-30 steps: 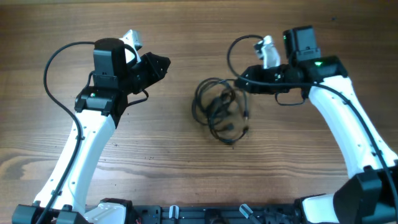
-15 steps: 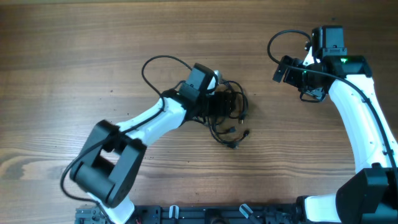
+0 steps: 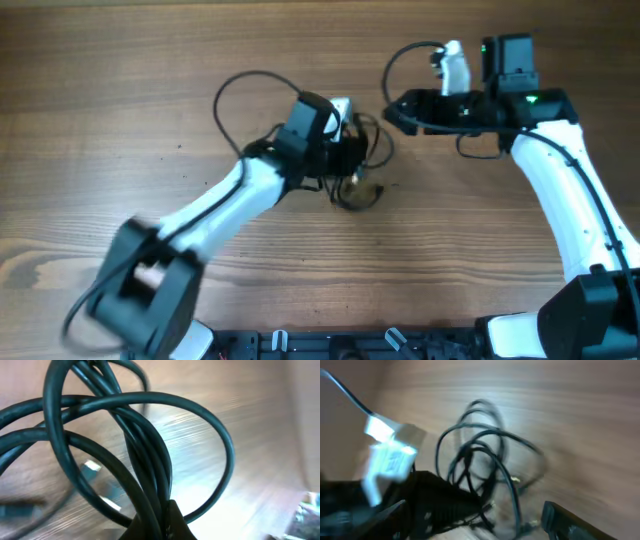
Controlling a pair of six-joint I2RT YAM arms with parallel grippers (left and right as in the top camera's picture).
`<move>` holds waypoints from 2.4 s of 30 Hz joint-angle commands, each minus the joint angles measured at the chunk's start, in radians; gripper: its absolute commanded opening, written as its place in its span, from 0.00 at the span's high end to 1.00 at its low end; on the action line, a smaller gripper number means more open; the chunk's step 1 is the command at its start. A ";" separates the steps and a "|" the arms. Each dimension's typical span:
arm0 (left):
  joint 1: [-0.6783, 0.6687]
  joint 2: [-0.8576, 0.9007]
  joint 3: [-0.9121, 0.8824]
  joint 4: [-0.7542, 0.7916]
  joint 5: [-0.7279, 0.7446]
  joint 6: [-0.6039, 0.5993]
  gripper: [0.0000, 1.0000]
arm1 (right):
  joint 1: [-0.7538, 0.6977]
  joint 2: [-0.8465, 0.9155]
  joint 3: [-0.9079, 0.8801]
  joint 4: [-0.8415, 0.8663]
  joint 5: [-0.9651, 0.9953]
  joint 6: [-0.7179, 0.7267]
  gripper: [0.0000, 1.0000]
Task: Untangle cables
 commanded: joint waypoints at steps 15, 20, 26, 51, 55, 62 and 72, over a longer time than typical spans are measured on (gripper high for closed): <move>0.045 -0.311 0.044 -0.071 0.017 0.183 0.50 | 0.028 0.000 0.004 0.234 -0.106 0.146 0.96; 0.119 -0.337 0.044 -0.014 0.018 0.143 0.41 | 0.027 0.000 0.004 0.192 -0.286 -0.116 0.96; 0.132 -0.320 0.044 0.066 0.070 0.092 0.44 | 0.035 0.000 0.004 0.092 -0.286 -0.248 0.96; 0.061 -0.109 0.044 0.165 -0.028 0.010 0.63 | 0.107 0.000 0.004 -0.027 -0.557 -0.204 0.96; 0.047 -0.082 0.044 0.106 -0.367 -0.121 0.82 | 0.101 0.000 0.004 -0.027 -0.645 -0.181 0.96; 0.098 -0.183 0.044 -0.102 -0.776 -0.174 0.96 | -0.059 0.000 0.004 -0.024 0.231 0.380 0.96; 0.318 -0.412 0.044 -0.087 0.261 0.053 0.96 | -0.117 0.063 0.004 -0.098 0.575 0.372 0.96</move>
